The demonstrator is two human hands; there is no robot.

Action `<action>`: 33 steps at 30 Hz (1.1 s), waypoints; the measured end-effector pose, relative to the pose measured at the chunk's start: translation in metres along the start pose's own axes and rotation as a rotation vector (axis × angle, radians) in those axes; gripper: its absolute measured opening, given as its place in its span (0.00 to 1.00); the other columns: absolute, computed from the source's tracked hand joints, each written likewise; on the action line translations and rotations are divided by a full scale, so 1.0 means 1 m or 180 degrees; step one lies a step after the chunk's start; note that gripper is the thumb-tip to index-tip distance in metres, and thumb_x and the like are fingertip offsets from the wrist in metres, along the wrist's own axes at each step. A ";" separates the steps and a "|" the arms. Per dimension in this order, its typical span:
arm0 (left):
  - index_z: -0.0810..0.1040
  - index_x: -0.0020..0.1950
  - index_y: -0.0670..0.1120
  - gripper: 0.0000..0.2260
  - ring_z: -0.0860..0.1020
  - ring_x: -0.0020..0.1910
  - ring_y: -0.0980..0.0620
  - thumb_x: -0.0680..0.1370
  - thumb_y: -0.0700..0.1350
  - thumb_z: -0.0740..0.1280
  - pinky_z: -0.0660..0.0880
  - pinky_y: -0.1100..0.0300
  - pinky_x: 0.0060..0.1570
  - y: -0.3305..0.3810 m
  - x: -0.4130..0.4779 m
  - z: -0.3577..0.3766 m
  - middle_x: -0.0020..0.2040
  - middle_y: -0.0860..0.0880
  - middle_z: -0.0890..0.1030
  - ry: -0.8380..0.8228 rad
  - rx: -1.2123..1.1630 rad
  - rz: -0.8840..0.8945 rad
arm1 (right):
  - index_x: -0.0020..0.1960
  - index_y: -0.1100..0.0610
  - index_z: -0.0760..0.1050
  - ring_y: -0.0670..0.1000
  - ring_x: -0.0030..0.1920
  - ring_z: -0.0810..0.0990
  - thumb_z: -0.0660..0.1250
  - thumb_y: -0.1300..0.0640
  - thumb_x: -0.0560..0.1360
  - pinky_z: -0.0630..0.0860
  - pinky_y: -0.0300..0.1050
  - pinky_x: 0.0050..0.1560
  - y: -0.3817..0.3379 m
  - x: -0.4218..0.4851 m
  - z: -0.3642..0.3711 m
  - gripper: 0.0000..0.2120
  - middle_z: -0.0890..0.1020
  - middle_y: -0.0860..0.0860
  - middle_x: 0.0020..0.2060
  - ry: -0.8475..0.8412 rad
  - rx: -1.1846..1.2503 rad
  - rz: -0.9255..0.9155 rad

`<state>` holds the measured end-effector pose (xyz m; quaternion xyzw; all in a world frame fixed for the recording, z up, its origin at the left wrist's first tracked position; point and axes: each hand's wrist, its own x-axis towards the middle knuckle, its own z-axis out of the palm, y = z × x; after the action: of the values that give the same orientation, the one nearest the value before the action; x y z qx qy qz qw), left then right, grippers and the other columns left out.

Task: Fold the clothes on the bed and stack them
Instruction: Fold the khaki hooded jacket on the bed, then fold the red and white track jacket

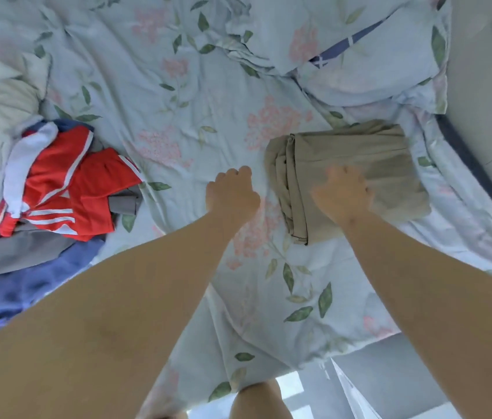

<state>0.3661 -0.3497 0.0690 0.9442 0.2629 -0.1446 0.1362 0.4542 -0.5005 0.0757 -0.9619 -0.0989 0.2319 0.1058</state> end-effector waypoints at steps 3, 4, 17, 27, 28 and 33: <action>0.67 0.66 0.46 0.16 0.72 0.54 0.47 0.78 0.43 0.58 0.63 0.58 0.46 -0.040 -0.013 -0.012 0.56 0.47 0.75 0.0032 0.0211 -0.0038 | 0.69 0.56 0.66 0.59 0.67 0.66 0.58 0.53 0.77 0.61 0.54 0.66 -0.042 -0.024 0.016 0.22 0.68 0.56 0.67 -0.0178 -0.0015 -0.0336; 0.67 0.66 0.46 0.16 0.72 0.54 0.46 0.78 0.43 0.58 0.64 0.57 0.47 -0.054 -0.019 -0.016 0.56 0.47 0.75 0.0037 0.0274 -0.0062 | 0.69 0.56 0.66 0.58 0.66 0.67 0.58 0.53 0.77 0.61 0.53 0.66 -0.057 -0.031 0.021 0.21 0.68 0.55 0.67 -0.0220 0.0005 -0.0437; 0.70 0.62 0.47 0.13 0.72 0.59 0.45 0.78 0.45 0.59 0.67 0.54 0.54 -0.296 -0.118 -0.034 0.58 0.48 0.76 0.0096 0.0003 -0.0956 | 0.64 0.57 0.68 0.57 0.61 0.72 0.60 0.55 0.76 0.68 0.49 0.57 -0.270 -0.132 0.121 0.17 0.72 0.54 0.62 -0.0708 -0.0336 -0.1595; 0.68 0.68 0.48 0.16 0.69 0.63 0.46 0.79 0.44 0.57 0.66 0.56 0.58 -0.440 -0.137 -0.008 0.63 0.49 0.73 0.0054 -0.0468 -0.1224 | 0.62 0.56 0.70 0.57 0.61 0.70 0.62 0.57 0.76 0.66 0.48 0.53 -0.368 -0.157 0.221 0.15 0.73 0.53 0.60 -0.0770 -0.0306 -0.1684; 0.68 0.68 0.49 0.16 0.69 0.63 0.46 0.79 0.44 0.57 0.66 0.56 0.58 -0.450 -0.132 -0.006 0.63 0.49 0.73 0.0089 -0.0524 -0.1206 | 0.63 0.56 0.70 0.57 0.61 0.71 0.62 0.58 0.75 0.67 0.48 0.54 -0.377 -0.153 0.229 0.16 0.73 0.54 0.60 -0.0741 -0.0300 -0.1667; 0.68 0.68 0.50 0.17 0.69 0.63 0.47 0.79 0.44 0.58 0.66 0.56 0.59 -0.484 -0.115 0.013 0.65 0.50 0.72 0.0070 -0.0775 -0.1096 | 0.69 0.52 0.65 0.60 0.63 0.70 0.65 0.53 0.75 0.69 0.54 0.61 -0.422 -0.120 0.256 0.24 0.70 0.54 0.64 -0.0418 -0.0271 -0.1727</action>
<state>0.0097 -0.0074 0.0094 0.8634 0.4374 -0.1226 0.2197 0.1704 -0.0848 0.0093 -0.8868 -0.3691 0.2525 0.1168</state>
